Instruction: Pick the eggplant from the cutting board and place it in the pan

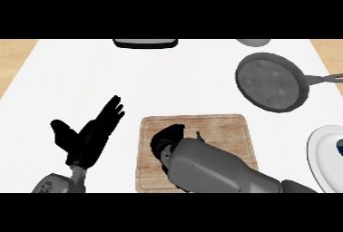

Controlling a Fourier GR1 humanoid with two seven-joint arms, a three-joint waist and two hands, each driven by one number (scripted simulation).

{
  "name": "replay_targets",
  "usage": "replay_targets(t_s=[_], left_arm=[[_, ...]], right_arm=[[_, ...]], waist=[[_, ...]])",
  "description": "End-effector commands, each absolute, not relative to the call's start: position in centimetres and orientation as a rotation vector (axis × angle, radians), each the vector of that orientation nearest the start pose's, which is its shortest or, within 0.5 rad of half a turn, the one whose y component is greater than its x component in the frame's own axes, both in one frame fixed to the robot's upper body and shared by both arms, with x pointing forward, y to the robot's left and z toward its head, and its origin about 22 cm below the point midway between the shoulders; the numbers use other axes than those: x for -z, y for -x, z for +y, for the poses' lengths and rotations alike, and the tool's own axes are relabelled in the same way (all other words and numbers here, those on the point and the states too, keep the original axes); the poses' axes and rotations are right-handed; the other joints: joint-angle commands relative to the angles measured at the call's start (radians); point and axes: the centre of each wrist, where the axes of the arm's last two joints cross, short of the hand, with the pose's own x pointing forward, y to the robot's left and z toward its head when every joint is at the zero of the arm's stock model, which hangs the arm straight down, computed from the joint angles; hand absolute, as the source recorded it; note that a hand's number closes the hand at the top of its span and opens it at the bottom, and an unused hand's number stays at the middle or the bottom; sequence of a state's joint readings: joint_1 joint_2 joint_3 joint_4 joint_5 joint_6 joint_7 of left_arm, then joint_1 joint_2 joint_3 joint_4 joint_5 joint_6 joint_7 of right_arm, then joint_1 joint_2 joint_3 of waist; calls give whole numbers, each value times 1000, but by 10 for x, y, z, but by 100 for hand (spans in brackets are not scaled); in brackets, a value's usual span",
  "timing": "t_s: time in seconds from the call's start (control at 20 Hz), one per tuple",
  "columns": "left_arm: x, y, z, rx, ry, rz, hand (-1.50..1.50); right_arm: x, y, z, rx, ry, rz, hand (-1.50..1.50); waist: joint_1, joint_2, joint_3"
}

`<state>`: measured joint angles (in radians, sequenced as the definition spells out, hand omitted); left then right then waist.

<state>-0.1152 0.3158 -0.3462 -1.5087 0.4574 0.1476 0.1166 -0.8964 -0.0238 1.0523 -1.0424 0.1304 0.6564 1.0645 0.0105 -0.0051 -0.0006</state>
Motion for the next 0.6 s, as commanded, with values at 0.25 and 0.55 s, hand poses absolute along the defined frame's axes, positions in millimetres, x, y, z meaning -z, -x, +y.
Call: replay_targets(t_s=[0.25,0.55], left_arm=[[-11,-256,227,77,218,-1356,0],[-9,-252,215,97,233,-1374,0]], right_arm=[[-34,-287,8,-1986,830,-225,-150],[-22,-286,12,-1982,838,-227,-150]], waist=[[-15,1,0],[-7,4,0]])
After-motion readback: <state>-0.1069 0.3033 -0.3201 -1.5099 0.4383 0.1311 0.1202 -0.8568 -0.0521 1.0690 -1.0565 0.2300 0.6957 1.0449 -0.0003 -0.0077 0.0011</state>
